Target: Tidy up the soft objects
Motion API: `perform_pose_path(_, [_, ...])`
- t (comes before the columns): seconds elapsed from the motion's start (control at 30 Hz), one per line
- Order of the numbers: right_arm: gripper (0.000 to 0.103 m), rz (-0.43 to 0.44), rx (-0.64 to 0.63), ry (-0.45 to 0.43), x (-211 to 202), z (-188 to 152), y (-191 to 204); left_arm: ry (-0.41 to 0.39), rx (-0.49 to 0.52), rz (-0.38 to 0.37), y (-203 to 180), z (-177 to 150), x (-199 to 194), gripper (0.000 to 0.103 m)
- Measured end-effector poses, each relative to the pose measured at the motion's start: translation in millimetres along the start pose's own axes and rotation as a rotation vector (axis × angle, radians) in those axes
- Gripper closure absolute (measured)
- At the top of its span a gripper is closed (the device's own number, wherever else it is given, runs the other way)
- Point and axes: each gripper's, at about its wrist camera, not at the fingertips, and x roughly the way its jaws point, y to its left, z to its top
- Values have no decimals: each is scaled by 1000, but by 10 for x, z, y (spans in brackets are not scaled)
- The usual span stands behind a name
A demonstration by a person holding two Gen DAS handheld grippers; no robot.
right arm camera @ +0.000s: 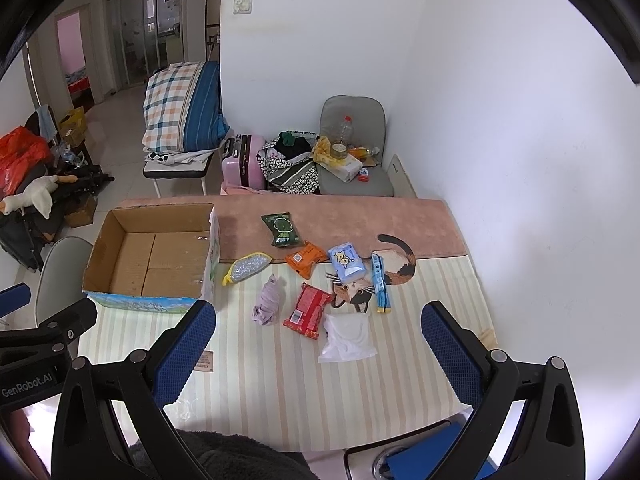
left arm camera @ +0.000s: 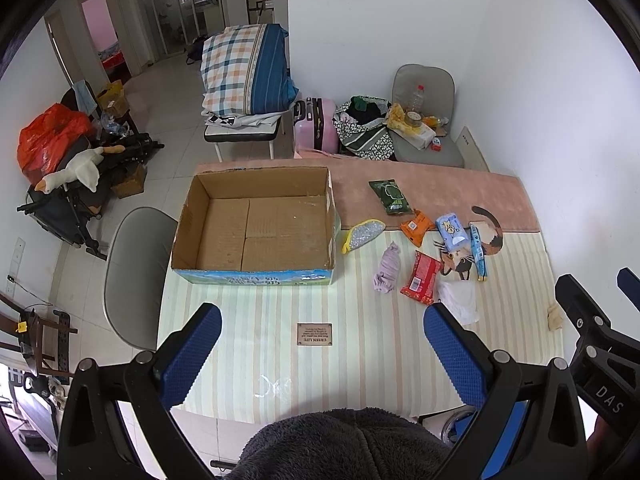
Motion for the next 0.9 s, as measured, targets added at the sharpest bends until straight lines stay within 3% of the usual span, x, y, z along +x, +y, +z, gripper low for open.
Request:
perform_pose_path(0.63, [0,10,27,3,284,60,-2,10,2,-5,30,34,67,0])
perform_pose_path(0.77, [0,21,82,64,645,106,-203,49,28,7,-35,206,388,0])
perform_pose_path(0.9, [0,34,177,205,1380,78,-607,134,71,11,-218,417,1068,0])
